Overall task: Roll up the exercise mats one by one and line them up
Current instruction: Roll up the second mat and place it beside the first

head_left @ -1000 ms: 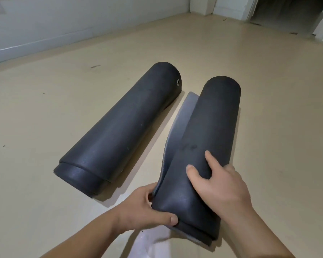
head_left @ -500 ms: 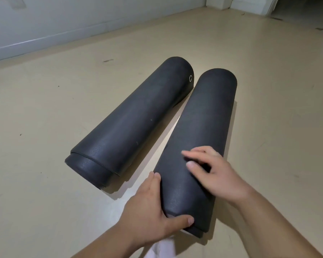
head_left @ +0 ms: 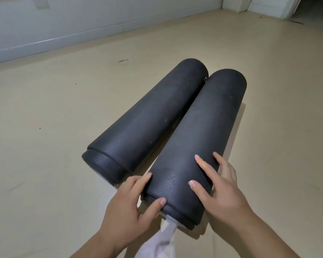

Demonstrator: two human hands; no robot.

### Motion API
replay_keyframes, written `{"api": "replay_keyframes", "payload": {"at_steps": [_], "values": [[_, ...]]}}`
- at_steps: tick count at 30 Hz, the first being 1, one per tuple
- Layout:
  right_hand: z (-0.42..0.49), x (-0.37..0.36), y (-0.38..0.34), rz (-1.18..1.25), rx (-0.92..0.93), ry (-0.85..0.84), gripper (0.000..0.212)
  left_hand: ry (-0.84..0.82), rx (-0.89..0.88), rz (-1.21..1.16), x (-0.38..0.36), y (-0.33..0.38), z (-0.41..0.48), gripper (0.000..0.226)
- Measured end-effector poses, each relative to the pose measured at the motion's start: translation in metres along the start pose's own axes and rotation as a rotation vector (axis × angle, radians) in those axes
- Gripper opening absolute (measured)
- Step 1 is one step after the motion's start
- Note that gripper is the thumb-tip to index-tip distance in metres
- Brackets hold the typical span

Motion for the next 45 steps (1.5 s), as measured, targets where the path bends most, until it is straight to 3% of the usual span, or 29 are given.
{"api": "replay_keyframes", "payload": {"at_steps": [4,8,14,20,24,26,33,37,45], "values": [[0.009,0.000,-0.013,-0.078,0.001,-0.017,0.072,0.031,-0.020,0.113,-0.004,-0.007,-0.013,0.087],[0.012,-0.005,-0.023,-0.066,-0.025,-0.026,0.063,-0.193,-0.053,0.133,0.010,-0.019,-0.010,0.101],[0.013,-0.019,-0.033,-0.049,-0.012,0.041,0.063,-0.009,-0.089,0.317,-0.001,-0.024,0.003,0.040],[0.010,-0.011,-0.047,-0.045,0.045,-0.024,0.058,0.054,-0.003,-0.003,0.010,-0.031,0.007,0.038],[0.013,-0.007,-0.063,-0.235,0.109,-0.124,0.067,0.075,0.193,-0.349,0.012,-0.041,0.012,0.039],[0.017,-0.008,-0.072,-0.324,0.125,-0.139,0.067,0.071,0.251,-0.408,0.008,-0.049,0.011,0.037],[0.026,-0.025,-0.071,-0.289,0.136,-0.138,0.065,0.102,0.326,-0.332,0.005,-0.059,0.009,0.033],[0.027,-0.028,-0.068,-0.335,0.126,-0.125,0.066,0.195,0.283,-0.164,0.009,-0.049,-0.001,0.041],[0.019,-0.051,-0.057,-0.498,0.120,-0.102,0.071,0.033,0.230,0.010,0.006,-0.051,-0.007,0.049]]}}
Point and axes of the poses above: each hand's wrist, its own z-axis towards the middle knuckle, its own x-axis out of the back of the hand, y = z × x, the point moved 2 cm from there along z, towards the middle knuckle, and after that the axes turned 6 degrees about -x, right-handed, at the moved point
